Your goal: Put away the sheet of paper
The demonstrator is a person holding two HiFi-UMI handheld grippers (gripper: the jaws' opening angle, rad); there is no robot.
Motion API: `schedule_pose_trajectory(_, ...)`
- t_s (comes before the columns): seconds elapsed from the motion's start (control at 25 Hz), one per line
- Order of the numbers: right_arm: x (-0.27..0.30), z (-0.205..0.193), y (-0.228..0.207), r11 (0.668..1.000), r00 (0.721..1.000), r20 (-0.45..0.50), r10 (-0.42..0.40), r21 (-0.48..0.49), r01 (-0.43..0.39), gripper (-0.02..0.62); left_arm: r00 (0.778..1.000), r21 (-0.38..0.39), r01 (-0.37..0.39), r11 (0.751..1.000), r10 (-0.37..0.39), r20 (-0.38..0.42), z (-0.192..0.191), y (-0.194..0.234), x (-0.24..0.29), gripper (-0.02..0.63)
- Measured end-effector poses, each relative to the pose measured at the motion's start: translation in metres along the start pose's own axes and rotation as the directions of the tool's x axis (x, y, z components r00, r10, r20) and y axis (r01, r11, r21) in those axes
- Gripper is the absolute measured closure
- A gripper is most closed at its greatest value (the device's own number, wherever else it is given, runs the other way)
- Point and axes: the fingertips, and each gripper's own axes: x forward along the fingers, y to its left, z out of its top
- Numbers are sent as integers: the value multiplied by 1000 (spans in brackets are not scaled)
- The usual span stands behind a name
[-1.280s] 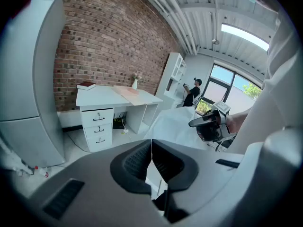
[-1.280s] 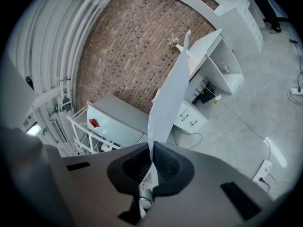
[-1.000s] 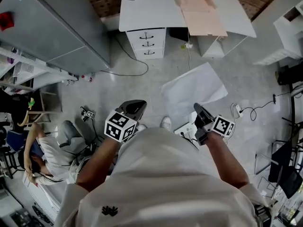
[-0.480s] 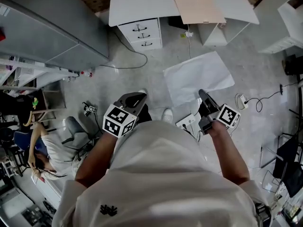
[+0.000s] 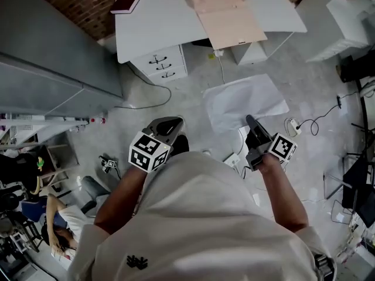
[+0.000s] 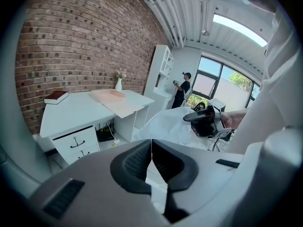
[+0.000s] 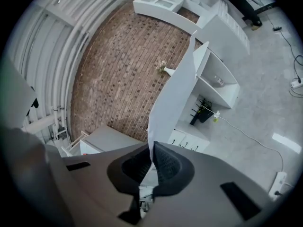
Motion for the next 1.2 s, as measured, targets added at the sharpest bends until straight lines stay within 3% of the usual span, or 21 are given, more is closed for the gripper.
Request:
schedule_pose_trajectory(0.2,60,37,17,999,997,65,-37,-12,38,568,998,37,60,998,-61,27,46,70,10,581)
schedule_pose_trajectory(0.6,169,89,53,999,987,156,-41,10,40,568,986,17,155,988,-156,61,81,191,3,581)
schedule_pose_trajectory(0.84,207,113,54,998,989,140,-55,24,52,568,986,-25,122,992,-118,117,92,226,-10,581)
schedule_pose_trajectory(1.2,285,177,28,998,993,111,-35,48,30,568,991,-82,34,996,-23,131,107,284,-1,581)
